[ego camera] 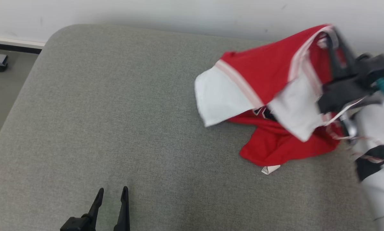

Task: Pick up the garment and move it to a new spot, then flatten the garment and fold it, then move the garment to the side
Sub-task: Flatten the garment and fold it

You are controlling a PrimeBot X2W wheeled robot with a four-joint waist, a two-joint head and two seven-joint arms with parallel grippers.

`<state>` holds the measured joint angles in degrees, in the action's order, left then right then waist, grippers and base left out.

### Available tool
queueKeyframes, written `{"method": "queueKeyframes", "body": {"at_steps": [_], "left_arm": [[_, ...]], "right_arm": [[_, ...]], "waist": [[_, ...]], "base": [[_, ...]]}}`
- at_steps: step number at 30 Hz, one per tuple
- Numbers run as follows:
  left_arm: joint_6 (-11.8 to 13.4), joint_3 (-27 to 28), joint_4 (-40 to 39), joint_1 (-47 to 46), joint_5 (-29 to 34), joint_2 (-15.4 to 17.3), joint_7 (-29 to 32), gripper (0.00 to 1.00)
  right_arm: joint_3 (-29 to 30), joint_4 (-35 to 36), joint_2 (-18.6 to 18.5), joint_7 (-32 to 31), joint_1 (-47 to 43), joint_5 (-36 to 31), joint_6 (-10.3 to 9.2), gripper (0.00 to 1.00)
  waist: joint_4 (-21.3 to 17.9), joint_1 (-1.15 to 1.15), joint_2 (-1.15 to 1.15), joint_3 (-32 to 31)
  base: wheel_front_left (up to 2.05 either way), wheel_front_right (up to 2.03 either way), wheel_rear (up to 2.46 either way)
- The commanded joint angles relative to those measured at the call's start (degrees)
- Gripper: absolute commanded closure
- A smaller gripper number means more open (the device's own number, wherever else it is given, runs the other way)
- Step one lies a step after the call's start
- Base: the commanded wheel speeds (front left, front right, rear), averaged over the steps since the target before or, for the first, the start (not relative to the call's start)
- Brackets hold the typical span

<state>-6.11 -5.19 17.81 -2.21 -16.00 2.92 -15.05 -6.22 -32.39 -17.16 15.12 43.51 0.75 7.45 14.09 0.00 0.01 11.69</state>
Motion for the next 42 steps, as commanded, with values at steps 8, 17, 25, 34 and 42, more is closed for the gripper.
{"method": "queueKeyframes", "body": {"at_steps": [8, 17, 25, 34, 42], "left_arm": [[-0.37, 0.03, -0.28, -1.51, 0.45, -0.04, -0.17, 0.0], [-0.44, 0.64, -0.74, -1.96, 1.12, -0.05, -0.17, 0.0], [-0.04, 0.69, -0.97, -2.77, 1.65, -0.04, -0.17, 0.0], [-0.45, 1.62, -0.51, -1.65, 2.63, -0.05, -0.17, 0.0], [-0.85, 2.94, 0.13, -0.48, 3.24, -0.04, -0.17, 0.0]], "right_arm": [[10.27, -13.33, -8.48, -0.01, 6.69, -7.32, 0.04, 1.0], [25.83, -22.39, -9.4, 0.0, 4.77, -16.67, 0.04, 0.0], [27.74, -17.8, -3.49, -0.01, 2.09, -18.08, 0.04, 0.0], [20.44, -6.69, 2.5, -0.01, -5.97, -10.59, 0.04, 0.0], [15.22, 3.53, 6.39, 0.0, -17.77, -1.71, 0.04, 0.0]], "waist": [[0.38, 0.0, -0.01, 2.32], [0.58, 0.0, -0.01, 4.53], [-1.67, 0.0, -0.01, 4.36], [-6.59, 0.0, -0.01, 0.47], [-13.68, 0.0, -0.01, -3.48]], "base": [[0.0, 0.0, 0.0], [0.0, 0.0, 0.0], [0.0, 0.0, 0.0], [0.0, 0.0, 0.0], [0.0, 0.0, 0.0]]}}
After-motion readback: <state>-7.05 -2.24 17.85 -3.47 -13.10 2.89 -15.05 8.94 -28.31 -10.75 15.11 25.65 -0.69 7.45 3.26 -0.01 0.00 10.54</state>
